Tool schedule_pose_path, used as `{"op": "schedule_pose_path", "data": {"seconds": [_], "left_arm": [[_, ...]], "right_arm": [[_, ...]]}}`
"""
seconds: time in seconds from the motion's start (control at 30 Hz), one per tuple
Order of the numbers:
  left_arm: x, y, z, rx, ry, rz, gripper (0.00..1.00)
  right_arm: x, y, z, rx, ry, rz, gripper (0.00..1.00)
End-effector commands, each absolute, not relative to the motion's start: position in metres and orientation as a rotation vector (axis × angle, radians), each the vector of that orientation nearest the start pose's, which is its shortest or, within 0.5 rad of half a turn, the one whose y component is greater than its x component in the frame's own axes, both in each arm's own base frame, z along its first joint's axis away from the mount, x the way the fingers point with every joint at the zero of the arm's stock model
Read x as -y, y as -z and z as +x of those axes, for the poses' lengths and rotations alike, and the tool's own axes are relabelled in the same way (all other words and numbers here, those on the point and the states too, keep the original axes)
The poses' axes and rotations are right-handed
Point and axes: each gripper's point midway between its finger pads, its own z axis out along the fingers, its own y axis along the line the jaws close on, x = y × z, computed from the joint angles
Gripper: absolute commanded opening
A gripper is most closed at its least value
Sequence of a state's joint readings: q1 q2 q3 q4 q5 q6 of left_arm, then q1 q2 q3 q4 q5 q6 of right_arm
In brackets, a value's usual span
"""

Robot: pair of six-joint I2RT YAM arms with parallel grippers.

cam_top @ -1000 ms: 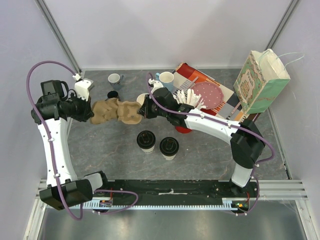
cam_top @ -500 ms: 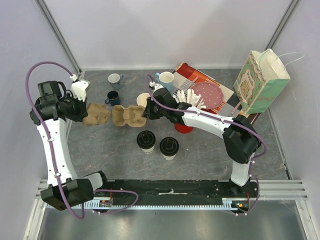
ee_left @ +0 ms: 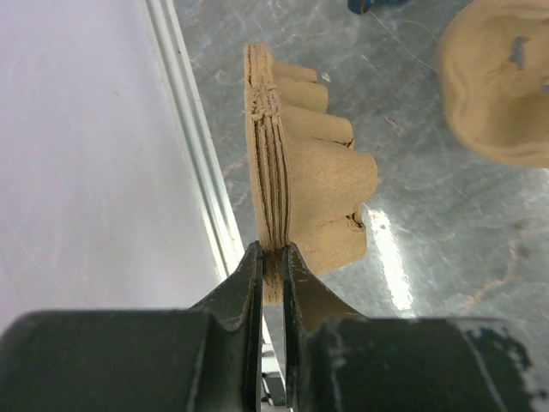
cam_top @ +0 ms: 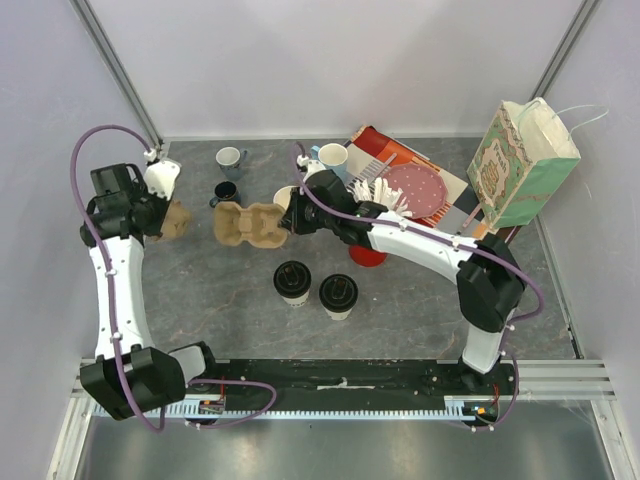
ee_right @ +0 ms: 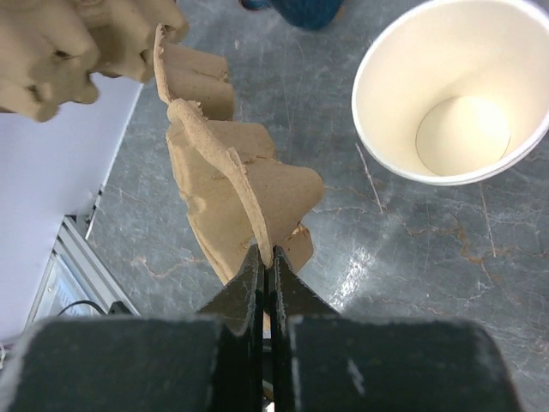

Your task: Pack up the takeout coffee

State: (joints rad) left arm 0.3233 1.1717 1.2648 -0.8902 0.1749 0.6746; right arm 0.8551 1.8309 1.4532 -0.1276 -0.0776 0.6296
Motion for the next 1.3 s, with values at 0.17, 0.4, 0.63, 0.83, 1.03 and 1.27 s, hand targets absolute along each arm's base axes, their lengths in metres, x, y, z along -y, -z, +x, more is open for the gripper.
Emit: {"op": "schedule_pose_path", "data": {"seconds": [0.17,0.4,0.63,0.83,1.03,1.27], "left_arm": [[-0.114,-0.221,0.341,-2.157,-0.638,0.572,0.02],[-0.093,-0.178,0.345,-2.081,-0.659,0.853,0.02],[-0.063,-0.111,0.331,-2.212,-0.538,1.062,0.02],[-0.052,-0.094,0.312,-2.36,-0.377,1.055,0.59],[-0.001,-0.148,0.302,-2.245,-0.045,1.008,1.0],[0.077,-0.292,0.285,-1.914,0.394,0.94,0.87]], "right_arm": [[-0.388,-0.303,0.35,-1.932,-0.955,-0.147,0.0],[-0.319,-0.36,0.366,-1.782,-0.897,0.014,0.0],[-0.275,-0.376,0.368,-1.73,-0.862,0.092,0.0],[-0.255,-0.377,0.367,-1.733,-0.854,0.119,0.0],[-0.247,-0.373,0.366,-1.767,-0.849,0.082,0.0],[-0.261,-0.375,0.354,-1.802,-0.914,-0.045,0.0]]}}
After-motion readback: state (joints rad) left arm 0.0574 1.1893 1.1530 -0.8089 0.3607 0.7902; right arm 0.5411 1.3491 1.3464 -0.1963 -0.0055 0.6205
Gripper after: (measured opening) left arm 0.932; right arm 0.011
